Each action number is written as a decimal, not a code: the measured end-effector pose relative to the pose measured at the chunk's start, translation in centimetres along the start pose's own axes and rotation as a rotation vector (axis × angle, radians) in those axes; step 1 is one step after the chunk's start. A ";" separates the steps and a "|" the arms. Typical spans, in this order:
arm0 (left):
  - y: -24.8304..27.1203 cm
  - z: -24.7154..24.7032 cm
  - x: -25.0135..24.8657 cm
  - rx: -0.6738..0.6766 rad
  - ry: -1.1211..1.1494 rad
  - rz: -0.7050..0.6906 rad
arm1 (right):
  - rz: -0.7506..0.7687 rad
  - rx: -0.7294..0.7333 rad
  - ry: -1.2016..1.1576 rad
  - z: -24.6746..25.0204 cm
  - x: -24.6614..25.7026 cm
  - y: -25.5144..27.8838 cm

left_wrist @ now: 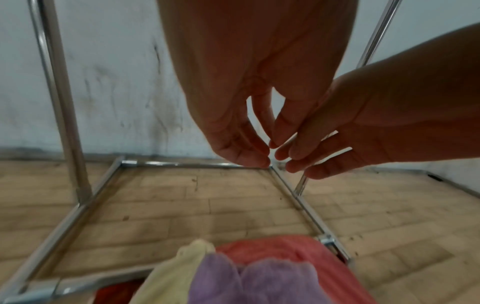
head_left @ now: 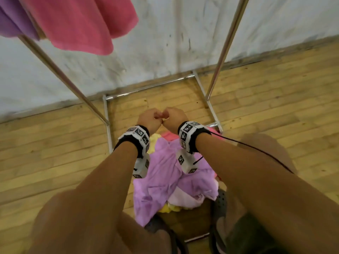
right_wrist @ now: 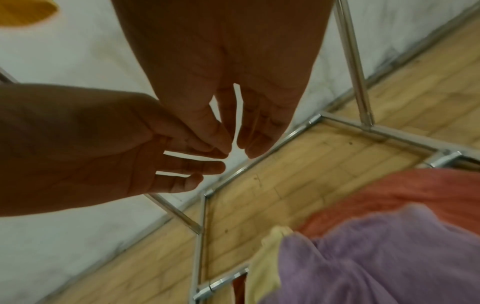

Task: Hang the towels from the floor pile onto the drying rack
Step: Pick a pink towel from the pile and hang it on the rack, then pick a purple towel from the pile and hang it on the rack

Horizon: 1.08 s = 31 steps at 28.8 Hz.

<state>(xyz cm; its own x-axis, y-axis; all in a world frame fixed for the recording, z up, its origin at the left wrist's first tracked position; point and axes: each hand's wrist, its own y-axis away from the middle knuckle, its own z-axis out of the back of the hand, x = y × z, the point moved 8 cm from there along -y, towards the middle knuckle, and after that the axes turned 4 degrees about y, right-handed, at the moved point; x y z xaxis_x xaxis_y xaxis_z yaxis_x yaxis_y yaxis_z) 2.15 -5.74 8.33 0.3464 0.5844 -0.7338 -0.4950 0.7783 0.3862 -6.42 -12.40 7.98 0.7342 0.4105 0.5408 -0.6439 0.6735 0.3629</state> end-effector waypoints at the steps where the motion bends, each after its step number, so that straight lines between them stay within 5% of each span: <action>1: -0.3 -1.0 1.4 0.016 -0.004 0.016 | -0.021 0.032 0.011 -1.5 -0.9 -0.3; 9: -2.2 -9.0 12.8 0.156 0.011 0.204 | -0.160 0.206 -0.067 -12.0 -7.1 -1.4; 18: -1.6 -14.7 19.9 0.214 -0.040 0.322 | -0.284 0.273 0.020 -18.7 -11.9 -1.6; 24: -1.4 -15.9 20.4 0.235 -0.201 0.233 | -0.344 0.302 0.114 -19.7 -14.2 -0.8; 28: -1.5 -16.9 20.1 0.332 -0.194 0.153 | -0.402 0.309 -0.101 -20.8 -14.6 -0.2; 31: -1.1 -16.8 20.1 0.347 -0.169 0.230 | -0.425 0.267 -0.236 -20.5 -14.3 0.1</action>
<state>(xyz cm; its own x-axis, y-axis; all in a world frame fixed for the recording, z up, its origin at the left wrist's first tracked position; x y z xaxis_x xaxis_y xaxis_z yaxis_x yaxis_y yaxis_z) -3.67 1.28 -16.24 0.3984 0.7578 -0.5167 -0.2878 0.6382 0.7141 -12.54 -5.54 -15.27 0.8928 -0.0329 0.4493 -0.3565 0.5580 0.7494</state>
